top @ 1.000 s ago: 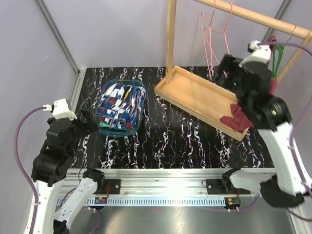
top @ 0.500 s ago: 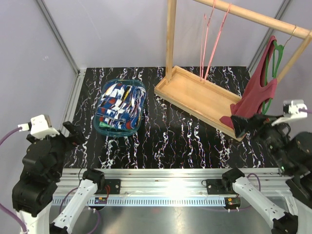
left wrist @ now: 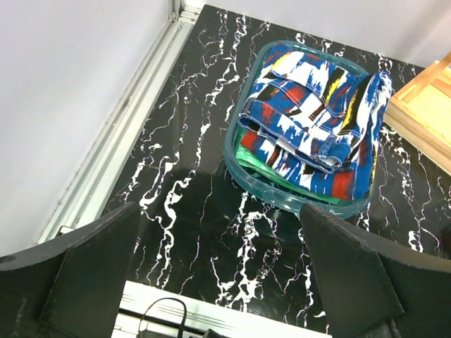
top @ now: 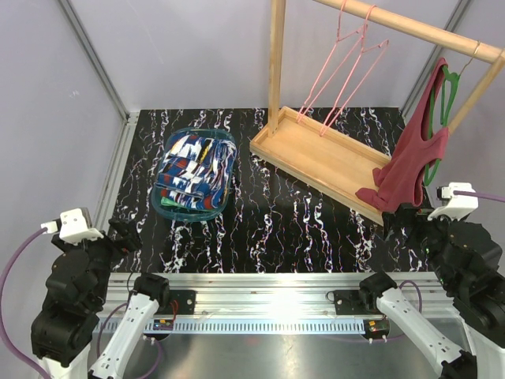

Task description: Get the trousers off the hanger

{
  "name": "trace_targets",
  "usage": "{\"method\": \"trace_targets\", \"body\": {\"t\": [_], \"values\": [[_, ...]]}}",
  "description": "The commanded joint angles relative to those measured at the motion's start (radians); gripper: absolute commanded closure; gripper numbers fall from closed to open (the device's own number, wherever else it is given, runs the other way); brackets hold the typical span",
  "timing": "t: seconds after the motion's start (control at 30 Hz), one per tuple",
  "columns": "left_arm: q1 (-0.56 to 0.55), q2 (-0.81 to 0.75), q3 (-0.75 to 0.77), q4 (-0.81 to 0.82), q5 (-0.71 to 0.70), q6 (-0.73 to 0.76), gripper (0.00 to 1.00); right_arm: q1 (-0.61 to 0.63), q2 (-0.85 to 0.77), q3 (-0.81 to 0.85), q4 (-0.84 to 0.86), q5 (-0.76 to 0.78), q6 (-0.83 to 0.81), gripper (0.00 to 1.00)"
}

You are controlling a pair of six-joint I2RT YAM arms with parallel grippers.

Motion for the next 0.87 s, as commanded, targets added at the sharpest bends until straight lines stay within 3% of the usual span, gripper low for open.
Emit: {"method": "trace_targets", "body": {"t": [0.0,0.83], "values": [[0.001,0.006,-0.011,0.058,0.045,0.01,0.01,-0.002,-0.031,-0.032,0.041,0.03,-0.025,0.01],[0.001,-0.009,-0.043,0.098,0.062,0.02,0.01,-0.002,-0.017,-0.124,0.155,0.024,-0.05,0.0]]}}
